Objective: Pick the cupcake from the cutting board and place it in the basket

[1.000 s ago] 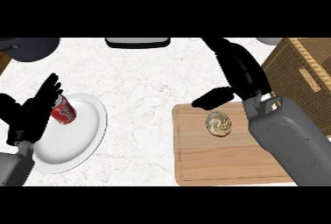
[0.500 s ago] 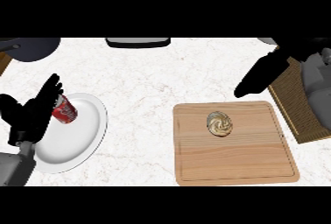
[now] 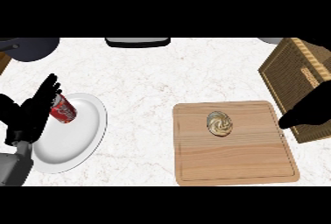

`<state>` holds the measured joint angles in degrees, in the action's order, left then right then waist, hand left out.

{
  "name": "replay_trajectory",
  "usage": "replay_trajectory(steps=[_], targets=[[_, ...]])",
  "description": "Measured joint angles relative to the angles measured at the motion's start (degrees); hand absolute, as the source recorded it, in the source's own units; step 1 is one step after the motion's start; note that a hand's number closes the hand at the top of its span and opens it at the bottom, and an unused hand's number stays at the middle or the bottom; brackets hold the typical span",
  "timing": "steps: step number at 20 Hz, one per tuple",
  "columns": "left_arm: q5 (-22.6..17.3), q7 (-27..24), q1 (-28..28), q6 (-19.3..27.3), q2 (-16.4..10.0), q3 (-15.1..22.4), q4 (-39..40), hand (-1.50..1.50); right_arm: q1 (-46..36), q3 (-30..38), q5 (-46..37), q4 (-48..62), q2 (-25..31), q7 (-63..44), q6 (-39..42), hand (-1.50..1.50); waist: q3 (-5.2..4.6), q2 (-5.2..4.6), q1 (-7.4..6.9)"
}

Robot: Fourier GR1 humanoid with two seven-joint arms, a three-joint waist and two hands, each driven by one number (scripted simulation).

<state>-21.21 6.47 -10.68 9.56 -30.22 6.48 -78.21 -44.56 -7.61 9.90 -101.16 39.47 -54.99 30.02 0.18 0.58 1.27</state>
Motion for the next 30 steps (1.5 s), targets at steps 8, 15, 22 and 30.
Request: replay_trajectory(steps=[8, 15, 22, 30], targets=[[1.41, 2.84, -0.91, -0.85, 1.26, -1.09, -0.68, 0.00, 16.47, 6.14, -3.36, -12.63, -0.58, 4.06, -1.61, -1.50, -0.06, -0.31, -0.58], [3.71, 4.21, -1.95, -1.02, 3.38, -1.53, -0.80, 0.00, 28.68, 3.51, -17.88, -15.31, -7.80, 14.69, -6.61, -1.50, -0.07, -0.51, -1.11], [5.58, 2.30, -1.77, -1.87, 5.58, -2.46, -0.11, 0.00, 30.89, -0.70, -29.71, -5.79, -16.09, 27.03, -15.33, -1.50, 0.04, -0.53, -1.55], [6.98, 4.18, -2.56, -3.93, 5.98, -4.91, 0.32, 0.00, 30.06, -3.14, -37.09, 7.07, -21.55, 34.01, -19.05, -1.50, -0.09, -0.60, -1.51]])
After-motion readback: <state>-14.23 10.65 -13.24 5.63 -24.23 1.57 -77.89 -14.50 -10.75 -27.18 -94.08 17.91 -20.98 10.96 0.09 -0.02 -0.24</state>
